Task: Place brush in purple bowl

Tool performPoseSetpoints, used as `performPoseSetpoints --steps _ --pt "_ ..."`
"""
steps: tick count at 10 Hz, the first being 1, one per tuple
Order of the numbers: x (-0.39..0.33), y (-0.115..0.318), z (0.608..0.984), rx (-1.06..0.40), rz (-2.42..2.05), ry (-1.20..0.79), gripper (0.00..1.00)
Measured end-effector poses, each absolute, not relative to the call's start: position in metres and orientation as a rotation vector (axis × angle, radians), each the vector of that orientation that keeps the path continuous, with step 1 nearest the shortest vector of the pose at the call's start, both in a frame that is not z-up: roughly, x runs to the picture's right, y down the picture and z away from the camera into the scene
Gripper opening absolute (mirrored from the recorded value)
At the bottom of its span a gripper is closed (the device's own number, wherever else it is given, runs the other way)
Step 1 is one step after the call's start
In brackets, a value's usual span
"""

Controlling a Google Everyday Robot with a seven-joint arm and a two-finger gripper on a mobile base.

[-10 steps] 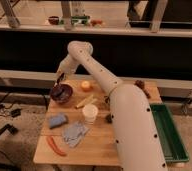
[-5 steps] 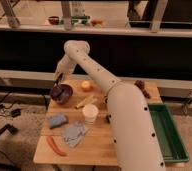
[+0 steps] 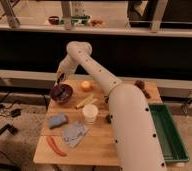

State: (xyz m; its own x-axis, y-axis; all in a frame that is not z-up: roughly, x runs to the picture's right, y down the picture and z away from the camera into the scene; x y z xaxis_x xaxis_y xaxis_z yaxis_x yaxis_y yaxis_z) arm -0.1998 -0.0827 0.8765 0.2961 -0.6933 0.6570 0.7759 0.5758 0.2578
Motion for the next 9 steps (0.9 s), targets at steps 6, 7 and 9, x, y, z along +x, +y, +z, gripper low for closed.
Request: performPoseSetpoints --steps 6,7,9 --pt "-0.187 -0.086 0.889 -0.110 -0.932 -0.843 0.16" --pt "-0.188 -0.086 0.890 -0.112 -0.932 -0.844 0.16" --pt "-0.189 -0.085 0.890 -0.114 -0.933 -0.846 0.16"
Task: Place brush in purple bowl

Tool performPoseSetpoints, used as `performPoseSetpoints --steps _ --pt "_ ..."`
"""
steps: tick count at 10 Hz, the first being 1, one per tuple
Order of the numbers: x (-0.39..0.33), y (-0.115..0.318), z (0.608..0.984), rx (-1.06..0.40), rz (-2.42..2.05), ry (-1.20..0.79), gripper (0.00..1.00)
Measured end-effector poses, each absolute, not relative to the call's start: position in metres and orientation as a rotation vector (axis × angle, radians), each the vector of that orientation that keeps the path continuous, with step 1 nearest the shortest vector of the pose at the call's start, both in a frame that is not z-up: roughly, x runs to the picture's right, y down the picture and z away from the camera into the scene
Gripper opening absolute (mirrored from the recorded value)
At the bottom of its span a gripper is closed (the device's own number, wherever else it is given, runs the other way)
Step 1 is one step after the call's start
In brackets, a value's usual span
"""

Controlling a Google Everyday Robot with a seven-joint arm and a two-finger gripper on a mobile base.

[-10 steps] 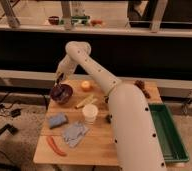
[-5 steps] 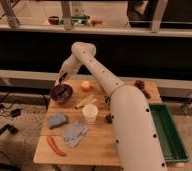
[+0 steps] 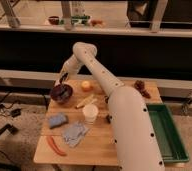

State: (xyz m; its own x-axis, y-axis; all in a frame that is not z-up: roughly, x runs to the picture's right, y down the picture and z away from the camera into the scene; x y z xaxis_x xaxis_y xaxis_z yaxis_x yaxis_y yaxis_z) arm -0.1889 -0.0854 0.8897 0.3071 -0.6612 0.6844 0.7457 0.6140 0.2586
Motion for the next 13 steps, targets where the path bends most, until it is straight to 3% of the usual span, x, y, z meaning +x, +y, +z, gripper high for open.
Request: performPoseSetpoints --steps 13 --pt "-0.1901 -0.0837 0.8907 -0.117 -0.934 -0.847 0.18"
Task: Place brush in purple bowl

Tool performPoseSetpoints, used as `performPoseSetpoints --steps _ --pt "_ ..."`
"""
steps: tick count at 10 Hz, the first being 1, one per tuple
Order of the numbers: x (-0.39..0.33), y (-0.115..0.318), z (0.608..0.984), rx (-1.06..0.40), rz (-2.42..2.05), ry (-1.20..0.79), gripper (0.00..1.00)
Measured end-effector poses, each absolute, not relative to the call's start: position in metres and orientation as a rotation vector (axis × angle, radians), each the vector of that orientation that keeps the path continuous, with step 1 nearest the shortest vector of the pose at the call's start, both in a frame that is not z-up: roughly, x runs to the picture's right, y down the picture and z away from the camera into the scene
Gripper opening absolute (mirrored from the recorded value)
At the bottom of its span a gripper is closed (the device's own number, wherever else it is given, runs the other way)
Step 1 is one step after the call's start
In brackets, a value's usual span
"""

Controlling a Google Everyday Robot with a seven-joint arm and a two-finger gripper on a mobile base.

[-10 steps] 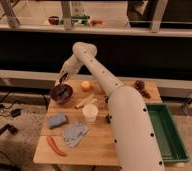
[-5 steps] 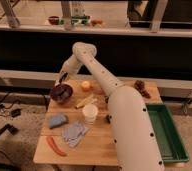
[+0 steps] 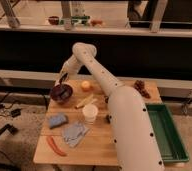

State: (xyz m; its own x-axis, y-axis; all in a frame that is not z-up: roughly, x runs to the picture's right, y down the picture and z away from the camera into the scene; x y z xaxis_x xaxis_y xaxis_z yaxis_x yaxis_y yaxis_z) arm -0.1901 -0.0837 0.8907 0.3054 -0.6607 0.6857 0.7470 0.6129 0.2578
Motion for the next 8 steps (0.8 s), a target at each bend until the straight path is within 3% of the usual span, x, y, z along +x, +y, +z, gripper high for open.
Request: performPoseSetpoints --steps 6,8 --pt "-0.1900 -0.0836 0.8909 -0.117 -0.934 -0.847 0.74" --pt "-0.1900 -0.0836 0.8908 -0.117 -0.934 -0.847 0.80"
